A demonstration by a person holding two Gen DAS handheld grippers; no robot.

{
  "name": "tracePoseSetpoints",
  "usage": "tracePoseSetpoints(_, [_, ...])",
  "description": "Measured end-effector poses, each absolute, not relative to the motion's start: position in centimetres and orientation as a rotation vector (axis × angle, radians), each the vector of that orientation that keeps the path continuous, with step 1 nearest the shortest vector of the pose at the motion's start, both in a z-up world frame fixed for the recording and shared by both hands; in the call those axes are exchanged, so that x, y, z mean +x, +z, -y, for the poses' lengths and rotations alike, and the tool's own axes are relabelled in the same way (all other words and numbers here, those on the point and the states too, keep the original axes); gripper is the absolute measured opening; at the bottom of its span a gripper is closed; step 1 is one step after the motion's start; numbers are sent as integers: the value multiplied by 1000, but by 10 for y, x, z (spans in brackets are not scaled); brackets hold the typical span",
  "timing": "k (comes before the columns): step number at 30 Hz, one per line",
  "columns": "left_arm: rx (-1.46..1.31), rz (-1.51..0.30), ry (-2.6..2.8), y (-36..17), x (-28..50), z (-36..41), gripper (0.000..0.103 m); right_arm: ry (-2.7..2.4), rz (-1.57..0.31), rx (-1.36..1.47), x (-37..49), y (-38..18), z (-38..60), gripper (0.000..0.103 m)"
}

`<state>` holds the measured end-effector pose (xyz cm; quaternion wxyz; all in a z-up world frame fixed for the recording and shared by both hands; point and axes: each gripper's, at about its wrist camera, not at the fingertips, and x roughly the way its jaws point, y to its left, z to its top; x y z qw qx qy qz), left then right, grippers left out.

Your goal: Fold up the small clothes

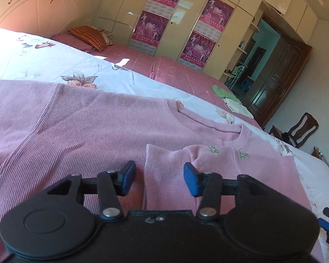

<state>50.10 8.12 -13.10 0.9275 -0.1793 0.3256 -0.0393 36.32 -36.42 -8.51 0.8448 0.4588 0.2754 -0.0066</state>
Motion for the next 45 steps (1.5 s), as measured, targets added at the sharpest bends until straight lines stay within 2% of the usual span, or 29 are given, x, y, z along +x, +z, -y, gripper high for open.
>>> tracePoseSetpoints(3, [-349, -679, -90, -133, 511, -77, 38, -16, -569, 894, 382, -77, 362, 29])
tracePoseSetpoints(4, [-339, -685, -92, -133, 514, -76, 27, -14, -572, 875, 390, -78, 362, 29])
tracePoseSetpoints(5, [-322, -691, -91, -134, 516, -73, 9, -7, -579, 858, 400, -79, 360, 29])
tracePoseSetpoints(8, [-290, -679, -98, -134, 518, -67, 6, -8, -613, 796, 434, -87, 351, 33])
tracePoseSetpoints(13, [-303, -480, -38, -119, 487, -70, 5, -11, -648, 720, 458, -101, 339, 34])
tracePoseSetpoints(17, [-270, -592, -13, -135, 498, -67, 5, -9, -644, 653, 459, -100, 329, 35])
tracePoseSetpoints(25, [-304, -615, -15, -136, 503, -75, 7, 48, -627, 506, 486, -100, 301, 34])
tracePoseSetpoints(26, [-298, -622, -11, -135, 504, -75, 13, 54, -642, 482, 493, -102, 296, 34])
tracePoseSetpoints(28, [-303, -636, -16, -136, 506, -76, 16, 26, -698, 442, 506, -112, 292, 31])
tracePoseSetpoints(31, [-305, -642, -36, -137, 510, -78, 16, 15, -692, 431, 514, -112, 297, 29])
tracePoseSetpoints(34, [-286, -644, -47, -137, 513, -77, 7, 29, -646, 427, 520, -108, 297, 29])
tracePoseSetpoints(37, [-233, -632, -23, -137, 515, -68, 6, 75, -651, 371, 539, -111, 288, 25])
tracePoseSetpoints(39, [-223, -628, 2, -137, 516, -67, 11, 30, -711, 288, 559, -123, 284, 21])
tracePoseSetpoints(41, [-262, -631, 10, -138, 517, -74, 19, 29, -714, 372, 568, -128, 298, 19])
tracePoseSetpoints(45, [-267, -606, 35, -125, 501, -81, 19, 50, -641, 326, 543, -104, 298, 18])
